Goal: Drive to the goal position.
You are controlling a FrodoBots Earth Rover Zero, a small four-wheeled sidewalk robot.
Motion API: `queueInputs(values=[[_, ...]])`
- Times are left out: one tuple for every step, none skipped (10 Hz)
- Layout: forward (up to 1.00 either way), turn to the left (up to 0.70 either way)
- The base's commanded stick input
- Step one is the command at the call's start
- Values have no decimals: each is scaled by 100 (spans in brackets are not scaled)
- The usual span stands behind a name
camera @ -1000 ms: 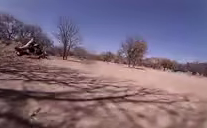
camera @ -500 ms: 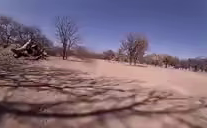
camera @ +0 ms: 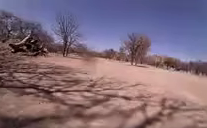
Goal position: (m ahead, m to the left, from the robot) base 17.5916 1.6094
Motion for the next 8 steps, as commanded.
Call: queueInputs(values=[[100,0],[100,0],[100,0],[100,0],[100,0],[100,0],[100,0],[100,0]])
